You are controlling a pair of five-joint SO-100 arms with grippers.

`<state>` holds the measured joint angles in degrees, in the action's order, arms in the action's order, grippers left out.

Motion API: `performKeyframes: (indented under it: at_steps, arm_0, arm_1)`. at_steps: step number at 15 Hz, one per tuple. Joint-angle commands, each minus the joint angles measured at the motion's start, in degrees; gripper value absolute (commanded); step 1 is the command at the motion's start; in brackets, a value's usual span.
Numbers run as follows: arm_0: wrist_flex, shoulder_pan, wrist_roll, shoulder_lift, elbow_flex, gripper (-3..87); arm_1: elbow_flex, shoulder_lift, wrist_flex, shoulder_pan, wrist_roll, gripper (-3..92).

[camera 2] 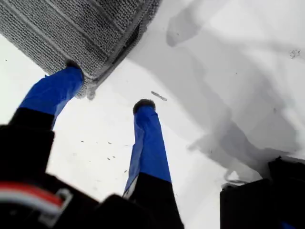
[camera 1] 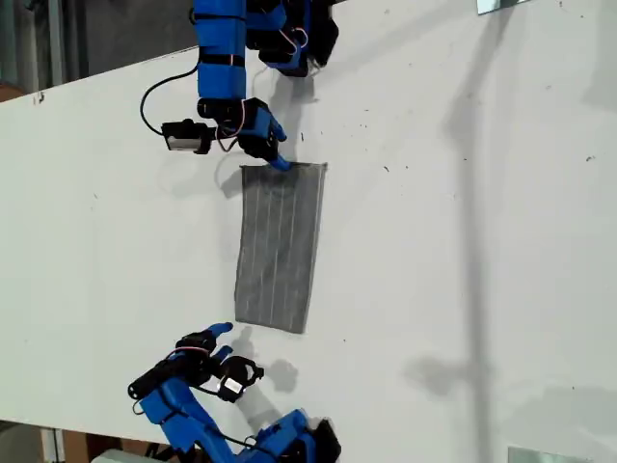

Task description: Grasp corners of a square towel and fold twice.

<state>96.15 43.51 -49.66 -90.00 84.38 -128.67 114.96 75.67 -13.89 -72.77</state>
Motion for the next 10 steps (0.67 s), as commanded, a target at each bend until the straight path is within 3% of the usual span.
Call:
performKeyframes:
  at_steps: [1, 4, 10]
  arm_0:
    - [0.6, -1.5, -1.2, -5.4, 1.8, 19.2]
    - [0.2, -7.9, -6.0, -8.9, 3.4, 19.2]
    - [-0.2, -12.2, -8.6, -11.9, 4.6, 19.2]
  arm_1:
    - [-1.0, 2.1, -2.3, 0.1, 0.0, 26.8]
    - [-5.1, -0.4, -6.3, 2.9, -1.7, 27.3]
    - [-7.4, -2.9, -15.9, 5.7, -3.0, 27.3]
